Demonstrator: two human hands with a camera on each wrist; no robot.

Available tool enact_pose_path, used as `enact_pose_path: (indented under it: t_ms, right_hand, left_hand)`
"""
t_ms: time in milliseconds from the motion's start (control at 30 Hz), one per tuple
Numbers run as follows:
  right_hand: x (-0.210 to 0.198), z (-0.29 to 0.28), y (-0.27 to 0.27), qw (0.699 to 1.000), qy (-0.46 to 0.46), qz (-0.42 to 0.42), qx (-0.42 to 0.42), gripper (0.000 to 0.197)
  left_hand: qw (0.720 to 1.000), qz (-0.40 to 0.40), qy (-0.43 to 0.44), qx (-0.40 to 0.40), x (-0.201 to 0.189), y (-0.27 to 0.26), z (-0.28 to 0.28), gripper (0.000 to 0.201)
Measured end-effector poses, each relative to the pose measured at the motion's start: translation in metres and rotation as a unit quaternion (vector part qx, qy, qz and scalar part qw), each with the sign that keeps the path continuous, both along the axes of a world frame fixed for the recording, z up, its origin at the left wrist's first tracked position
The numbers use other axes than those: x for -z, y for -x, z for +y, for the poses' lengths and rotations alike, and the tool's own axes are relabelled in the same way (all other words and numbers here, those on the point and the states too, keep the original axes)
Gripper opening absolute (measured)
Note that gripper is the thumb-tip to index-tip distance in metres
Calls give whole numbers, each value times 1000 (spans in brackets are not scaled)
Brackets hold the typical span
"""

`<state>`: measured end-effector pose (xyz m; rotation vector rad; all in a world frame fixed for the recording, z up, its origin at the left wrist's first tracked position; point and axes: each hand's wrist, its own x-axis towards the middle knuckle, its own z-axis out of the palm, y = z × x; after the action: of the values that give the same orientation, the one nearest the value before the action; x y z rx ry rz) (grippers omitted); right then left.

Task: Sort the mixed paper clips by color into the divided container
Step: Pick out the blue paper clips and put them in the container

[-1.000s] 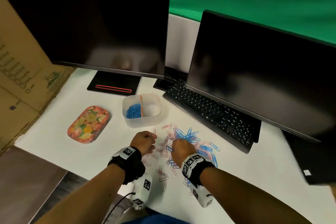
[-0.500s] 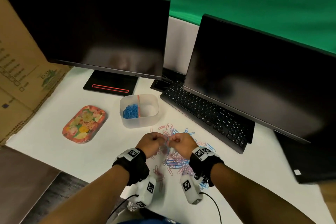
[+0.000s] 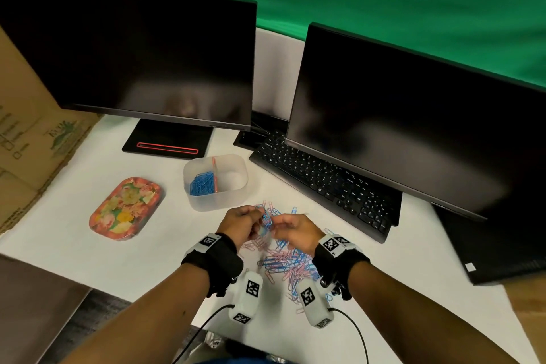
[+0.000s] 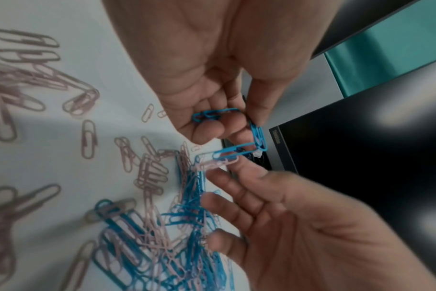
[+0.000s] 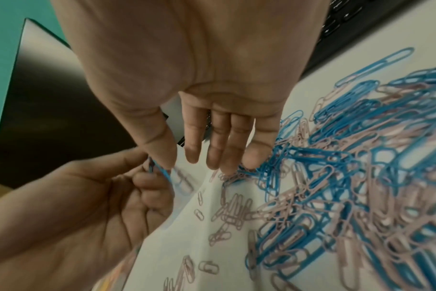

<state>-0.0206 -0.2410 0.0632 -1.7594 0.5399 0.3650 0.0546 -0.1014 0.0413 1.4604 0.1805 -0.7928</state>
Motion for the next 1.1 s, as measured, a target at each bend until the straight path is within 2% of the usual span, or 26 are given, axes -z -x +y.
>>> enact_pose_path:
  t_ms: [67, 133, 200, 533, 700, 800, 933, 1100]
  right_hand:
    - [5, 3, 3, 1000, 3, 5, -21, 17]
    - [10, 6, 4, 1000, -23, 8, -4, 11]
    - [13, 8, 5, 998, -53, 1, 16, 13]
    - [8, 10, 11, 991, -111, -13, 70, 23]
    - [9, 6, 10, 997, -11, -23, 77, 17]
    - [6, 4, 9, 995, 75, -34, 58, 25]
    - [-6, 5, 8, 984, 168, -28, -46, 24]
    - [-18, 1, 3, 958, 255, -24, -128, 22]
  left_hand:
    - [999, 33, 30, -30, -2, 1, -4, 11]
    - [996, 61, 52, -50, -4, 1, -7, 8]
    - [994, 72, 62, -56, -6, -1, -7, 9]
    - [997, 27, 21, -64, 3, -4, -6, 16]
    - [999, -26, -24, -22, 7, -4, -7, 19]
    - [996, -65, -55, 6, 8, -5, -7, 19]
    - [991, -108, -76, 38, 8, -2, -10, 11]
    - [966, -207, -118, 103, 6, 6, -9, 13]
